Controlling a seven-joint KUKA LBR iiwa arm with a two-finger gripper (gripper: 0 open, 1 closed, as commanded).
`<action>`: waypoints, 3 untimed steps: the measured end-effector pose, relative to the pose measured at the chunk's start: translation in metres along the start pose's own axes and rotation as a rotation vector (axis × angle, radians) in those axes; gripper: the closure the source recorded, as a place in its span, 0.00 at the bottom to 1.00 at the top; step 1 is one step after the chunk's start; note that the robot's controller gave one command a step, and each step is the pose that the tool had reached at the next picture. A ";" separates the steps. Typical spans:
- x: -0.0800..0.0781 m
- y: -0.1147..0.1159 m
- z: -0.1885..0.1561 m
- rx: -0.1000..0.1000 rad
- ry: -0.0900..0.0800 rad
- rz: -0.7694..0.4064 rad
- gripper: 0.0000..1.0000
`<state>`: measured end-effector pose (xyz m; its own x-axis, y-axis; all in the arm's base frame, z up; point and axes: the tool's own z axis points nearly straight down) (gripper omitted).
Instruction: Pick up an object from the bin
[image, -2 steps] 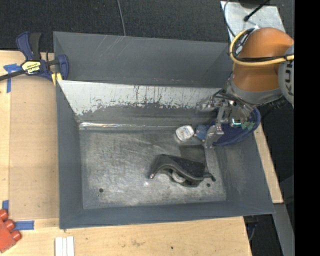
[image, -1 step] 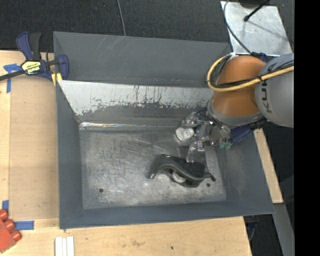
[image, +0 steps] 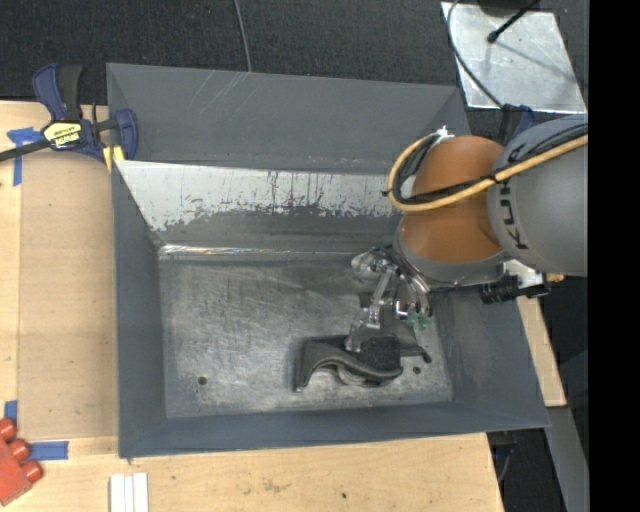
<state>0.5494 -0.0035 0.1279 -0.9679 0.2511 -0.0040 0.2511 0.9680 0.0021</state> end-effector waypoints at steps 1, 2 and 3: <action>0.052 0.020 -0.013 0.001 0.005 0.127 0.00; 0.072 0.028 0.055 0.000 -0.005 0.270 0.00; 0.070 0.028 0.054 0.001 -0.002 0.268 0.00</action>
Offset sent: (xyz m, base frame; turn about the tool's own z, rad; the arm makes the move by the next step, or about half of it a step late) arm -0.0456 0.0310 0.0125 0.1300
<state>0.4885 0.0414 0.0739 -0.8670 0.4983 -0.0050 0.4983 0.8670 0.0025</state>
